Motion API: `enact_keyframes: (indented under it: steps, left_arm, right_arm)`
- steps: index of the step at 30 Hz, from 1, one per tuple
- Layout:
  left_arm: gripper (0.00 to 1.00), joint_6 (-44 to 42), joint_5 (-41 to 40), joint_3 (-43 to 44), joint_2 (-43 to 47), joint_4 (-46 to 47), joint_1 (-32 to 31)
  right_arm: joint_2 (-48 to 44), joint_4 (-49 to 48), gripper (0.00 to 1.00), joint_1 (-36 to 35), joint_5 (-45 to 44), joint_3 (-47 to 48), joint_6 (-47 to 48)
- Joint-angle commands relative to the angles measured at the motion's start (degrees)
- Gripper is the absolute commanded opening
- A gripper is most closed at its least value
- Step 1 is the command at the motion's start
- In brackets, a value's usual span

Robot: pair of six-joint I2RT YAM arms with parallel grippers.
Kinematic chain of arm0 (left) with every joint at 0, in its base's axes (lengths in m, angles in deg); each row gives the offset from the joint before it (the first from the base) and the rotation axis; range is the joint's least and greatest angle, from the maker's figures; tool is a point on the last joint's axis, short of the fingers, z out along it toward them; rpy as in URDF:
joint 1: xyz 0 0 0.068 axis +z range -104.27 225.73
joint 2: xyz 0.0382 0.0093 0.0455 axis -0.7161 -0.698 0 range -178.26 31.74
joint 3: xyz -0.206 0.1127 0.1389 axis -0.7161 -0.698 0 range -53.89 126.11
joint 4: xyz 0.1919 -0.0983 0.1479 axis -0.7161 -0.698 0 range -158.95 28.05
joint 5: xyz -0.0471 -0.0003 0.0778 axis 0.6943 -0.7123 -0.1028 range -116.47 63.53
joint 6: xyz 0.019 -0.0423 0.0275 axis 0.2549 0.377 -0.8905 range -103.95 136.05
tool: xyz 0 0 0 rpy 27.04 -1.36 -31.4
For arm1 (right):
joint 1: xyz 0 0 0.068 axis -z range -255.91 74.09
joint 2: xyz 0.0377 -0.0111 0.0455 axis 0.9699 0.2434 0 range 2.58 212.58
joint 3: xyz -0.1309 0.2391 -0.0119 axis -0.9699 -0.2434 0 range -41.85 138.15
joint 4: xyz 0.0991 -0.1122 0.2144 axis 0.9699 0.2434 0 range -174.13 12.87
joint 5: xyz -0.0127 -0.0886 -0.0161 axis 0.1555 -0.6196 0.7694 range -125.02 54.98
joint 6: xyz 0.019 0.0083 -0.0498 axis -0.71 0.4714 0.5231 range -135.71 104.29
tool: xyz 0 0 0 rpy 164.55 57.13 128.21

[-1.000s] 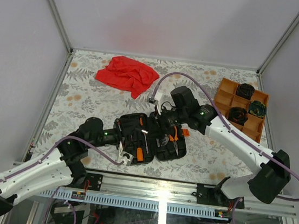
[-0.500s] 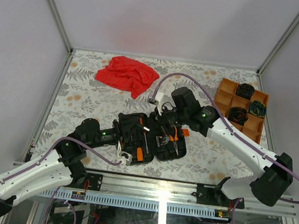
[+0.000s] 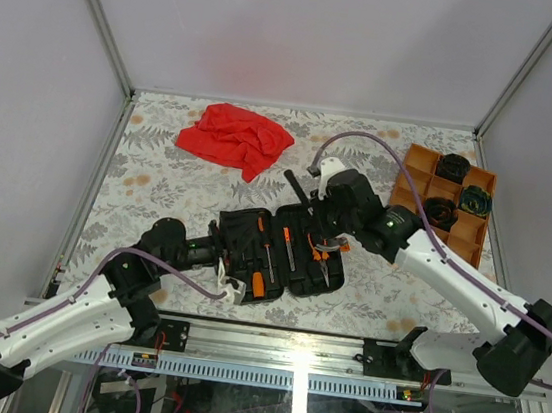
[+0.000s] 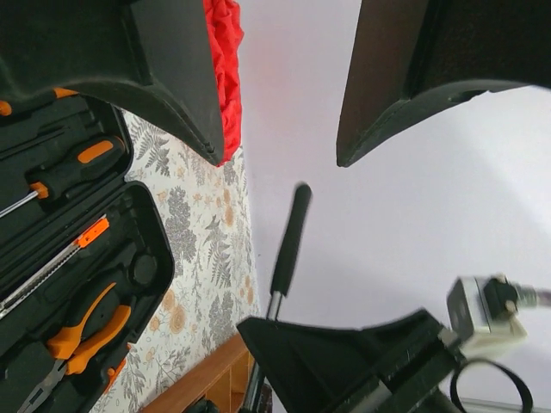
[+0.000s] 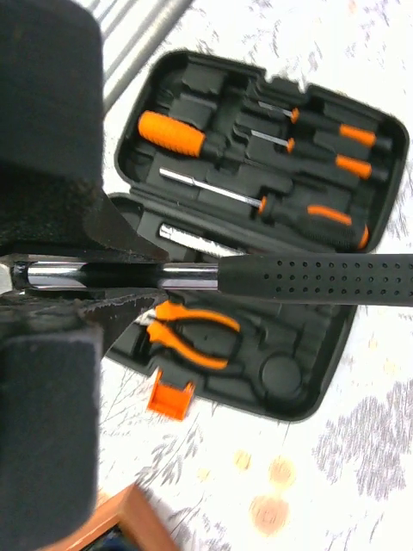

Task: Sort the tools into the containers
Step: Pick up the hammer at the center of the board.

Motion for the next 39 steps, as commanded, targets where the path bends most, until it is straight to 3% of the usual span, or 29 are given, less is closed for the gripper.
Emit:
enact_keyframes:
  steps: [1, 9, 13, 18, 21, 28, 34, 39]
  left_arm:
    - [0.54, 7.8, -0.4, 0.6, 0.5, 2.7, -0.3]
    - [0.58, 28.0, 1.4, 3.3, 0.6, 5.2, -0.3]
    - [0.61, 40.5, -2.1, 4.2, 0.3, 8.8, -0.3]
    - [0.62, 62.4, -16.8, 8.4, -1.7, 13.7, -0.3]
    - [0.67, 75.6, -26.6, 13.2, -3.0, 11.7, -0.3]
    - [0.80, 98.7, -38.8, 23.5, -10.6, -5.9, -0.3]
    - [1.00, 108.1, -35.0, 29.1, -21.4, -16.6, 1.7]
    - [1.00, 117.0, -26.5, 31.6, -27.5, -22.7, 10.9]
  right_arm:
    - [-6.2, -5.0, 0.00, 0.3, -14.1, -2.9, -4.3]
    - [-14.7, -14.3, 0.00, 0.3, -13.1, -10.8, -2.8]
    - [-16.2, -16.1, 0.00, 0.3, -12.9, -12.8, -2.9]
    - [-16.9, -16.2, 0.00, 0.3, -13.3, -13.9, -3.4]
    - [-17.9, -17.8, 0.00, 0.3, -13.2, -15.8, -3.7]
    - [-20.2, -21.8, 0.00, 0.3, -14.8, -19.7, -5.6]
    - [-20.2, -21.8, 0.00, 0.3, -15.0, -20.8, -6.5]
    - [-21.0, -23.0, 0.00, 0.3, -14.7, -22.6, -7.6]
